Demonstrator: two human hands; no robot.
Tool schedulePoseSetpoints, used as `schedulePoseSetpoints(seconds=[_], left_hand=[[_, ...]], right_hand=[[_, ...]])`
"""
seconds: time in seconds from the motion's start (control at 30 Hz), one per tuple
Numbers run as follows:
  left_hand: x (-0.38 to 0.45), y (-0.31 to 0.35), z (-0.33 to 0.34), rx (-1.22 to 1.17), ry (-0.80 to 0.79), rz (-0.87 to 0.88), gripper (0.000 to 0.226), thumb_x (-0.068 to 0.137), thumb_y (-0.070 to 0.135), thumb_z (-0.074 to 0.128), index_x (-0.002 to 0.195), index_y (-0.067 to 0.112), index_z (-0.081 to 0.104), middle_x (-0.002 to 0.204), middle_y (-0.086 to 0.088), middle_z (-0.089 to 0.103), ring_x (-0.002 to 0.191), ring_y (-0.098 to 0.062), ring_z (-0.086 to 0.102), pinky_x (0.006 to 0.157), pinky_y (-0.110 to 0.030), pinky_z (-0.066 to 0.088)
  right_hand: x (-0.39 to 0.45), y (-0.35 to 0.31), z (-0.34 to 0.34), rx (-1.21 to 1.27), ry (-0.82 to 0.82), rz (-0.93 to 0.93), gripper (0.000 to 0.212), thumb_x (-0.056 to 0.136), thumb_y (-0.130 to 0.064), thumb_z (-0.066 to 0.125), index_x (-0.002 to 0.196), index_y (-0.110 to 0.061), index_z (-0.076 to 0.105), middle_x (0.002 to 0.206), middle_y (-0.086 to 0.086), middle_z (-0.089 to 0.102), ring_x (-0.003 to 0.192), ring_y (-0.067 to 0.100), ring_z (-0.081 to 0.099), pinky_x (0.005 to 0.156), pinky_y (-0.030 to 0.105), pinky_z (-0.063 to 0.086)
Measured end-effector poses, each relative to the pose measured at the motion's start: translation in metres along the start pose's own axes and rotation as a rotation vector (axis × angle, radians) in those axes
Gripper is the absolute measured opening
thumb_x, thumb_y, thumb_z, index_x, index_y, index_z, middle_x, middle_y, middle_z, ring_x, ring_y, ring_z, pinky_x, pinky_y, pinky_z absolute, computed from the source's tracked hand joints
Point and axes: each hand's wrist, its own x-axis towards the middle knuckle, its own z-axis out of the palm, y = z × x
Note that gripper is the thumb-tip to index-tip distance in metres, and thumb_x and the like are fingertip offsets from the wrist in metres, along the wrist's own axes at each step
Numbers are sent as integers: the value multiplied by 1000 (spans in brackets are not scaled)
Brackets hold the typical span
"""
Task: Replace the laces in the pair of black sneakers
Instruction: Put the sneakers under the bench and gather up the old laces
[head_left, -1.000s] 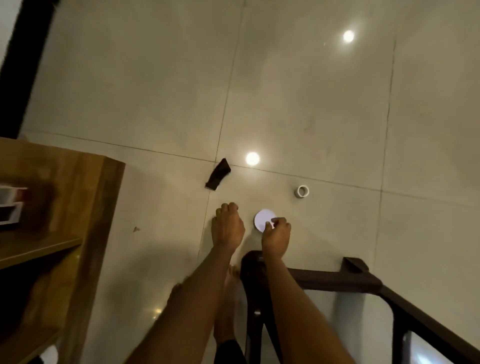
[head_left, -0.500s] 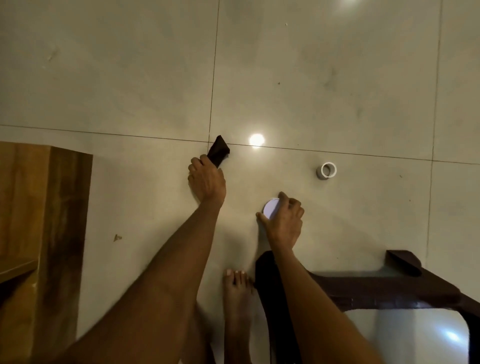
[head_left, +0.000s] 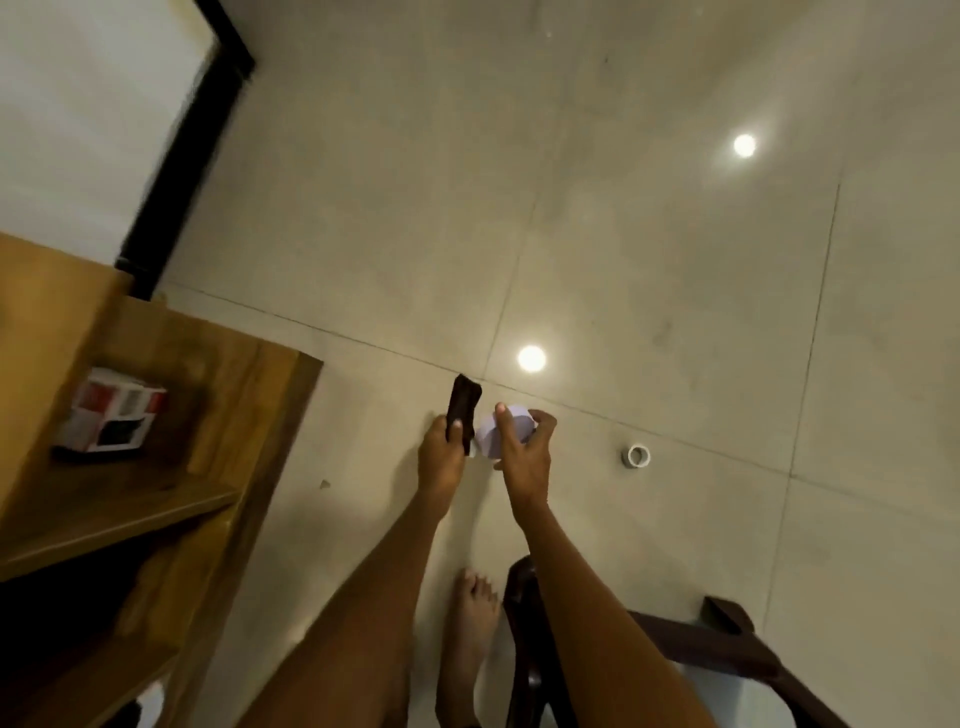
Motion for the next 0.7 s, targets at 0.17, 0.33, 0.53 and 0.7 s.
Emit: schedulePoseSetpoints(seconds=[0.17,0.33,0.53,0.7], left_hand=[[-80,63,-91,-285,138,-114,38,93,2,52,130,7,44,116,-14,58,108,-31,58,93,-40,49],[-142,91,-189,-481,236,-80,40,86,-10,53,125,0,49,107,-17,59,89,-29,59,66,-26,49],[-207,73,-281,-626,360,-118,33,88,-6,55,121,-2,53,117,-15,61,104,-38,61,86,-45,51],[-261,10,-364,-735,505,-85,34,82,-8,59,94,19,44,98,-12,58,86,-32,61,74,-44,52]], right_hand=[[-86,-80,12,138,-233,52,40,93,-26,58,128,-17,39,124,14,47,108,27,57,81,33,56],[-175,-141,39,234,-373,123,44,94,-15,50,135,-8,38,119,18,53,103,29,55,83,37,53],[-271,-160,90,-52,-390,-32,41,88,-9,45,128,-15,46,128,9,44,115,32,46,80,45,55],[-363,-147,150,-277,-449,-203,46,82,-18,44,127,-10,44,125,11,46,114,32,47,92,51,49]])
